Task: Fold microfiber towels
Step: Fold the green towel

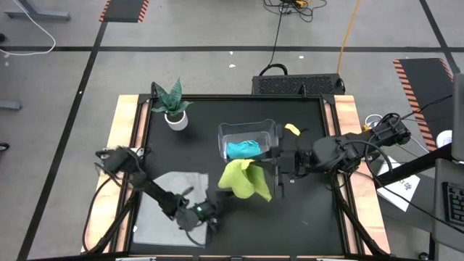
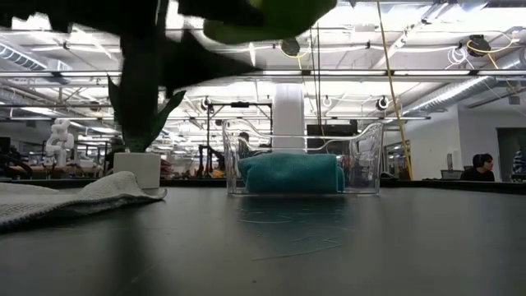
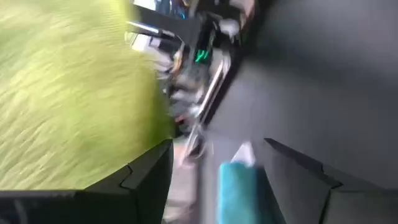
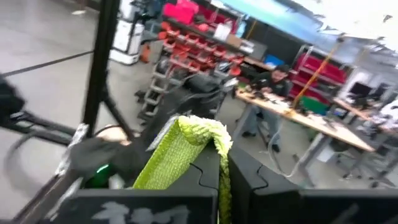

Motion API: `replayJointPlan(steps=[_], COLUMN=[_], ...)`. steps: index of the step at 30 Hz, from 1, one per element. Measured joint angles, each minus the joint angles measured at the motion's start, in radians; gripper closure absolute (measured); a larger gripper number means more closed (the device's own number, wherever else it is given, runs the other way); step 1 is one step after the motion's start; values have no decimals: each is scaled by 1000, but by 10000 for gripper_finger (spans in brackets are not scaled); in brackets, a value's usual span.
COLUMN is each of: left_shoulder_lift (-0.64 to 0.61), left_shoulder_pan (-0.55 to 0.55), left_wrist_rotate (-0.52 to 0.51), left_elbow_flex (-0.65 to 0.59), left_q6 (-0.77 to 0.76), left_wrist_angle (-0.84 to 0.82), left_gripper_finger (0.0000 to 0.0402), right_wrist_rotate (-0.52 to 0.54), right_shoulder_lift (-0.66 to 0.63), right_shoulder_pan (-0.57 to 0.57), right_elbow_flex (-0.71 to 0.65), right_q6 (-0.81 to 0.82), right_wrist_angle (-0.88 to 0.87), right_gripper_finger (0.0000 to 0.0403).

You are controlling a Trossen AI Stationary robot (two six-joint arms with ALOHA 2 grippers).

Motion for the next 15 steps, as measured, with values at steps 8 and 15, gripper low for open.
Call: replayJointPlan(steps=[8,15], left_shoulder_lift=[244,171], left_shoulder_pan=[32,3], left_wrist_rotate=[-118,-114], left_elbow_flex=[172,188], left_q6=[253,315], left_wrist_angle=[157,163], left_gripper_finger=[193,284], right_wrist_rotate=[42,102], right_shoulder_lift=[0,0], right_shoulder_pan=[0,0], right_elbow_flex=[0,0], right_q6=[-32,-4], right_wrist_angle=[57,27], right_gripper_finger=[403,403])
